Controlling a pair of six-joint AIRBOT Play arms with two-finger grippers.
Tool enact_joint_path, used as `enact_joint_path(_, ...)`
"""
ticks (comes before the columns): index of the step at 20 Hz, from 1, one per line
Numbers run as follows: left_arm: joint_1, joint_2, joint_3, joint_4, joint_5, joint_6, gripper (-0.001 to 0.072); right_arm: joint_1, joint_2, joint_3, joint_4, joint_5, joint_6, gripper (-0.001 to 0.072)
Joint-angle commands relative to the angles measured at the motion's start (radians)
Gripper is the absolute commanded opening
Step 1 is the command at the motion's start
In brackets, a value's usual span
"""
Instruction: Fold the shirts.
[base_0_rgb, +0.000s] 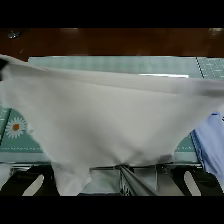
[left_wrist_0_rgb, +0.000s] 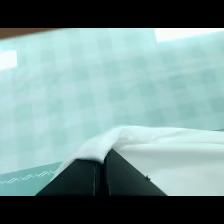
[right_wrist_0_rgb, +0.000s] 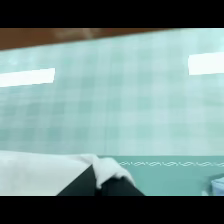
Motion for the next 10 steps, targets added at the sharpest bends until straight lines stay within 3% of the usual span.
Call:
enact_joint_path(1, -0.002, -0.192, -0.09, 0.005, 0.206, -0.031, 0.0039, 0.001, -0.189, -0.146, 0.069, -0.229, -0.069, 0.0016)
enact_joint_path(4, -0.002, -0.368, -0.09, 0.005, 0.332, -0.043, 0.0039, 0.001, -0.426, -0.146, 0.176, -0.387, -0.132, 0.0016)
enact_joint_path(7, 0.002, -0.528, -0.09, 0.004, 0.494, -0.164, 0.0039, 0.001, -0.666, -0.096, 0.256, -0.554, -0.138, 0.0016)
enact_joint_path(10, 0.002, -0.644, -0.085, -0.017, 0.585, -0.314, 0.0039, 0.002, -0.908, 0.069, 0.322, -0.54, -0.138, 0.0016)
